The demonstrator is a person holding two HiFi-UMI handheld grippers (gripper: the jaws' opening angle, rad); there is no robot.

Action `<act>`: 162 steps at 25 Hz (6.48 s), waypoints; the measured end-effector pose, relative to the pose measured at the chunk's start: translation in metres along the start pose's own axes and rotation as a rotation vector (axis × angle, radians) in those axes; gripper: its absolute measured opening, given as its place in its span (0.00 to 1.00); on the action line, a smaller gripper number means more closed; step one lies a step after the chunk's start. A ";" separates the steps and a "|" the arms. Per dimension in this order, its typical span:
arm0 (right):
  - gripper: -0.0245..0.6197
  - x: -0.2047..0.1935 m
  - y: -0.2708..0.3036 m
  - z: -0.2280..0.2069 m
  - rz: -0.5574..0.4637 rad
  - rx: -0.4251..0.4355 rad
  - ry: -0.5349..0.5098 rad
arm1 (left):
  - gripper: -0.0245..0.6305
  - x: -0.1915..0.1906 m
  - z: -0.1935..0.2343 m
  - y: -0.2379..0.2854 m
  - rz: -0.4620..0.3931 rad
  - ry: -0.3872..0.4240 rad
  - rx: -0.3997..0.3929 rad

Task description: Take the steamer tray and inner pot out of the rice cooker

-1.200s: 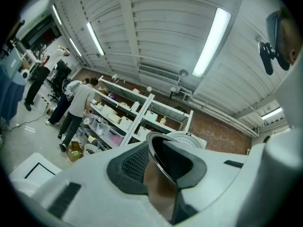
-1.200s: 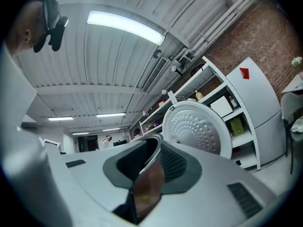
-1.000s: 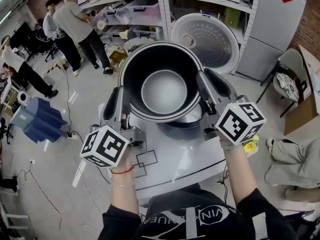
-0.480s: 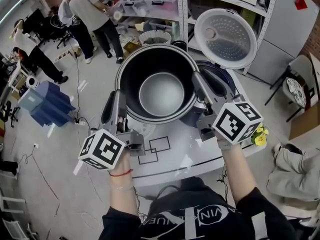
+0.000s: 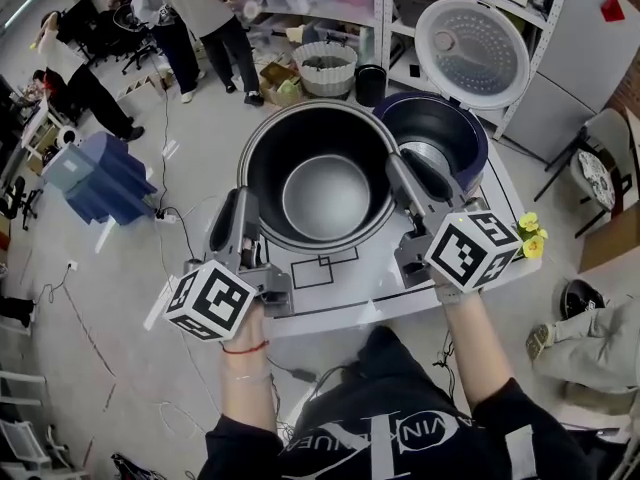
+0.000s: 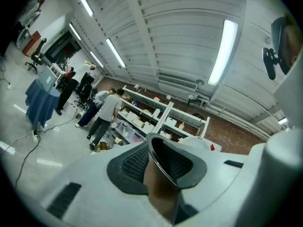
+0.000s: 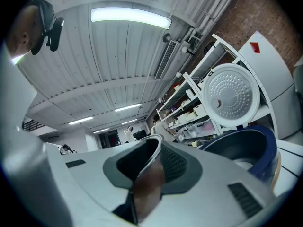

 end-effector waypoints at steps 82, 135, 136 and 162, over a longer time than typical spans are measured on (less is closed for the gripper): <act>0.11 -0.189 -0.019 0.024 0.372 0.092 -0.051 | 0.15 -0.118 0.118 -0.113 0.252 0.104 0.218; 0.03 -0.090 -0.030 0.090 0.073 0.162 -0.337 | 0.06 -0.012 0.053 -0.140 -0.013 0.430 0.167; 0.03 -0.090 -0.030 0.091 0.073 0.161 -0.336 | 0.06 -0.012 0.053 -0.141 -0.013 0.430 0.169; 0.03 -0.096 -0.028 0.084 0.087 0.149 -0.312 | 0.06 -0.014 0.058 -0.139 0.002 0.426 0.184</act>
Point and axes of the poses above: the fingertips, and each gripper's own axes: y forward along the fingers, z to its left, x out of its top, the point moved 7 cm from there along -y, backward along the fingers, and after that the axes turned 8 degrees about z, right-handed, at the moved point
